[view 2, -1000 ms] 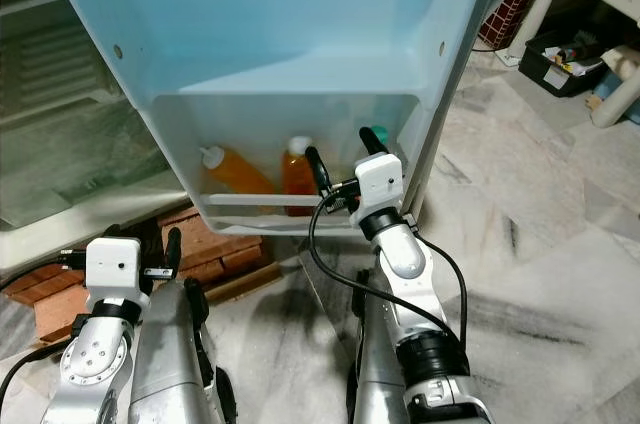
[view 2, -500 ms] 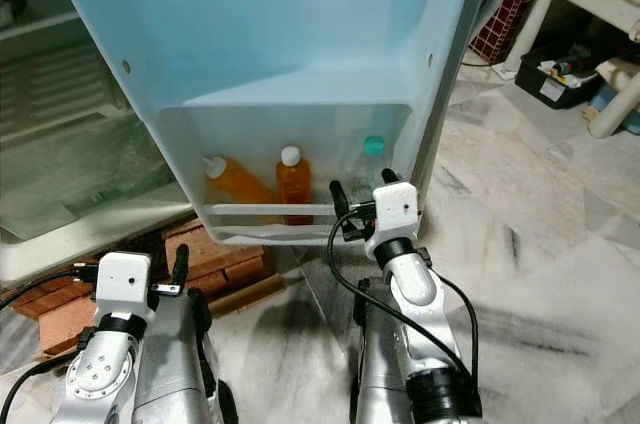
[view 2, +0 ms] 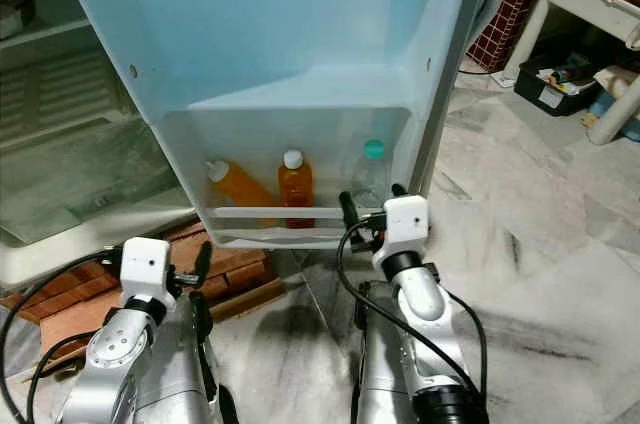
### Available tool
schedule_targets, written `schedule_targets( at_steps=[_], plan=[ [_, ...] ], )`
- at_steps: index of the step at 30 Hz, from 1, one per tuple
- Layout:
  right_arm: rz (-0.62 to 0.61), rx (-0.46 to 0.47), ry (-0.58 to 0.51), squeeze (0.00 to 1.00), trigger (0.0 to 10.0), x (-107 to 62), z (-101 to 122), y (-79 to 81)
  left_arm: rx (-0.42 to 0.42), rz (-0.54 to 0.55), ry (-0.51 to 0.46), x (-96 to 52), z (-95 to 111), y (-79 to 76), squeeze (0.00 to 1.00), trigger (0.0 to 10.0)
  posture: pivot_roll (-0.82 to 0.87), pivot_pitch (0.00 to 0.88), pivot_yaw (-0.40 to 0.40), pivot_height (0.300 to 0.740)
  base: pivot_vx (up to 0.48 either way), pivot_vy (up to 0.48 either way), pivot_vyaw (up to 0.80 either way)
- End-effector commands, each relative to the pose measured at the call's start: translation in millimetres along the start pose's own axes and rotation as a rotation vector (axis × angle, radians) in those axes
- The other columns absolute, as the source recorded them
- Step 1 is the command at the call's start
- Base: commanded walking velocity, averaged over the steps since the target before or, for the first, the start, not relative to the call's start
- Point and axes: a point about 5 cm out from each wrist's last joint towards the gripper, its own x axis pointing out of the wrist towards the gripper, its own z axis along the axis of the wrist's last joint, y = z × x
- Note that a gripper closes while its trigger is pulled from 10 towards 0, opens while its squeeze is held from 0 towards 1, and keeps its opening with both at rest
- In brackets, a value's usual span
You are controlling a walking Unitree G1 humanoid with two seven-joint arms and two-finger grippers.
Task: Restocking fridge
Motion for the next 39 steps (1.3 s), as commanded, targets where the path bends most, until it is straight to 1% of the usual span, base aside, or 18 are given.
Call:
schedule_targets(
  at_steps=[1, 2, 5, 6, 9, 10, 13, 15, 17, 23, 26, 27, 31, 33, 35, 37, 38, 39],
  plan=[
    [0.010, 0.001, 0.003, 0.00, 10.0, -4.5, 2.1, 0.4, -0.018, -0.064, 0.008, 7.4, 2.0, -8.3, 0.00, 10.0, -0.05, 0.093, 0.027, 0.473, 0.000, 0.000, 0.00],
    [0.021, -0.004, 0.002, 0.00, 10.0, -8.0, 3.3, 1.3, -0.006, -0.095, 0.004, 12.6, 4.4, -13.8, 0.00, 10.0, -0.06, 0.109, 0.026, 0.473, 0.000, 0.000, 0.00],
    [0.049, -0.011, -0.005, 0.00, 10.0, -14.0, 5.7, 5.3, 0.010, -0.126, 0.001, 22.5, 7.0, -20.4, 0.00, 10.0, -0.08, 0.127, 0.023, 0.473, 0.000, 0.000, 0.00],
    [0.063, -0.018, -0.007, 0.00, 10.0, -17.2, 7.0, 7.2, 0.020, -0.125, 0.000, 26.3, 7.7, -20.7, 0.00, 10.0, -0.09, 0.146, 0.021, 0.473, 0.000, 0.000, 0.00],
    [0.092, -0.029, -0.012, 0.00, 10.0, -25.2, 10.4, 11.1, 0.029, -0.109, -0.009, 35.6, 11.8, -20.2, 0.00, 10.0, -0.10, 0.165, 0.018, 0.473, 0.000, 0.000, 0.00],
    [0.113, -0.047, -0.011, 0.00, 10.0, -29.6, 12.1, 12.9, 0.026, -0.090, -0.012, 43.7, 15.8, -17.9, 0.00, 10.0, -0.11, 0.180, 0.016, 0.473, 0.000, 0.000, 0.00],
    [0.127, -0.057, -0.007, 0.00, 10.0, -36.2, 14.5, 13.0, 0.039, -0.063, -0.015, 49.8, 19.3, -14.5, 0.00, 10.0, -0.13, 0.205, 0.013, 0.473, 0.000, 0.000, 0.00],
    [0.127, -0.064, -0.004, 0.00, 10.0, -39.4, 16.3, 10.9, 0.039, -0.025, -0.022, 54.9, 23.1, -9.9, 0.00, 10.0, -0.14, 0.214, 0.010, 0.473, 0.000, 0.000, 0.00],
    [0.127, -0.064, -0.003, 0.00, 10.0, -40.1, 16.9, 10.2, 0.039, -0.022, -0.023, 55.8, 23.6, -9.6, 0.00, 10.0, -0.14, 0.216, 0.010, 0.473, 0.000, 0.000, 0.00],
    [0.129, -0.080, 0.013, 0.00, 10.0, -44.6, 20.2, 7.2, 0.053, 0.051, -0.034, 63.7, 26.0, -1.3, 0.00, 10.0, -0.15, 0.236, 0.000, 0.473, 0.000, 0.000, 0.00],
    [0.136, -0.089, 0.016, 0.00, 10.0, -45.9, 21.0, 7.3, 0.034, 0.076, -0.035, 66.4, 28.6, 1.4, 0.00, 10.0, -0.15, 0.239, -0.002, 0.473, 0.000, 0.000, 0.00],
    [0.137, -0.093, 0.018, 0.00, 10.0, -46.7, 21.3, 7.2, 0.042, 0.083, -0.039, 68.3, 30.3, 2.3, 0.00, 10.0, -0.15, 0.242, -0.005, 0.473, 0.000, 0.000, 0.00],
    [0.135, -0.099, 0.023, 0.00, 10.0, -47.6, 21.8, 7.3, 0.051, 0.078, -0.031, 73.2, 30.6, 3.9, 0.00, 10.0, -0.16, 0.245, -0.006, 0.473, 0.000, 0.000, 0.00],
    [0.131, -0.105, 0.025, 0.00, 10.0, -48.7, 22.5, 7.4, 0.072, 0.052, -0.022, 79.7, 33.2, 3.1, 0.00, 10.0, -0.17, 0.247, -0.007, 0.473, 0.000, 0.000, 0.00],
    [0.127, -0.107, 0.027, 0.00, 10.0, -49.7, 22.6, 7.1, 0.082, 0.031, -0.029, 83.3, 36.6, 0.4, 0.00, 10.0, -0.18, 0.248, -0.006, 0.473, 0.000, 0.000, 0.00],
    [0.120, -0.111, 0.032, 0.00, 10.0, -51.8, 22.0, 6.1, 0.112, -0.004, -0.048, 88.4, 43.8, -6.3, 0.00, 10.0, -0.18, 0.248, -0.006, 0.473, 0.000, 0.000, 0.00],
    [0.120, -0.111, 0.032, 0.00, 10.0, -51.8, 22.0, 6.1, 0.112, -0.004, -0.048, 88.4, 43.8, -6.3, 0.00, 10.0, -0.18, 0.248, -0.006, 0.473, 0.000, 0.000, 0.00],
    [0.114, -0.113, 0.034, 0.00, 10.0, -52.6, 21.5, 5.7, 0.123, -0.035, -0.065, 91.9, 50.0, -13.2, 0.00, 10.0, -0.19, 0.246, -0.004, 0.473, 0.000, 0.000, 0.00]
  ],
)
